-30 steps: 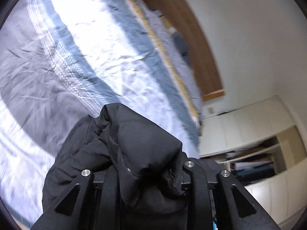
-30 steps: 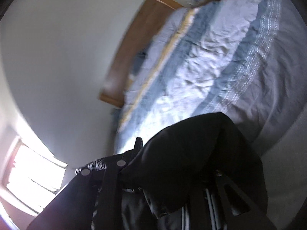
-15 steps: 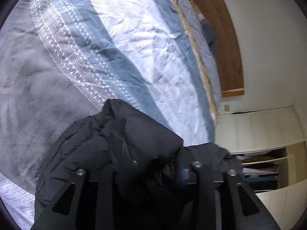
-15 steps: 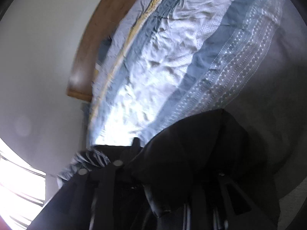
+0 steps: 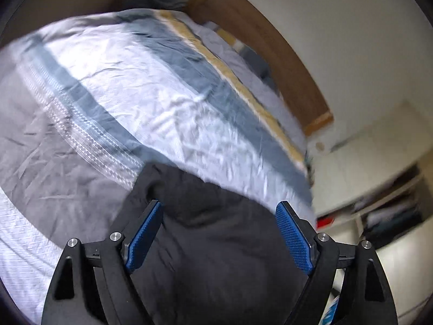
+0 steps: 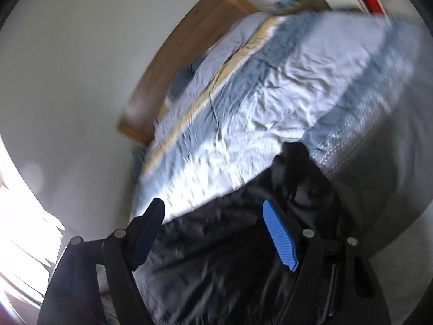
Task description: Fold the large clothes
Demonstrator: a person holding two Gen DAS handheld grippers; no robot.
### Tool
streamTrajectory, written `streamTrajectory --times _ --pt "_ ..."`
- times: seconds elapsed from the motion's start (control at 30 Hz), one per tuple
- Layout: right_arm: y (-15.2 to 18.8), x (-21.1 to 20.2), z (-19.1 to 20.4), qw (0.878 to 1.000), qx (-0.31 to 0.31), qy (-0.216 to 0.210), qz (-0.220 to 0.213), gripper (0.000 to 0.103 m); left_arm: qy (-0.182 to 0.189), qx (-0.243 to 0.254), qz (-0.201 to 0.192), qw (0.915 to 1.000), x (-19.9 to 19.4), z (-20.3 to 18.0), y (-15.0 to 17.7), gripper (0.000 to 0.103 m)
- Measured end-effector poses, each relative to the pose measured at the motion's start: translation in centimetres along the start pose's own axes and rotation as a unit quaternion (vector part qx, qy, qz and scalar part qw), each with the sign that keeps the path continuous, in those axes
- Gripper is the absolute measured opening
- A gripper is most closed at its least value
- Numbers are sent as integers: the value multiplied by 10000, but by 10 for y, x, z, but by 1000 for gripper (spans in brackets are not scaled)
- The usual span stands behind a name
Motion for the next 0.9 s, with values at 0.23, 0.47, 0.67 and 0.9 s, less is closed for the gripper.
streamTrajectory --times 0.23,0.47,0.67,0.9 --pt "68 43 90 9862 -1547 399 421 74 -78 1249 849 9885 62 -72 72 83" --pt "88 127 104 9667 -2134 1274 612 74 -1291 2046 1199 9629 160 -90 89 89" --pt "57 180 86 9672 -1903 1409 916 74 -1662 1792 1407 9594 219 -77 60 94" --pt "45 190 69 9688 -1865 1193 1113 74 -1448 1489 1605 9649 222 -59 44 95"
Point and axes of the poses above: each gripper's, at about its wrist camera, not at the fingertips, and x roughly the way its jaws point, z to its left, y to its underside, the point moved 1 cm from there along x, roughly the way its jaws point, and after that the axes turned 5 degrees about y, right-handed, at the moved point
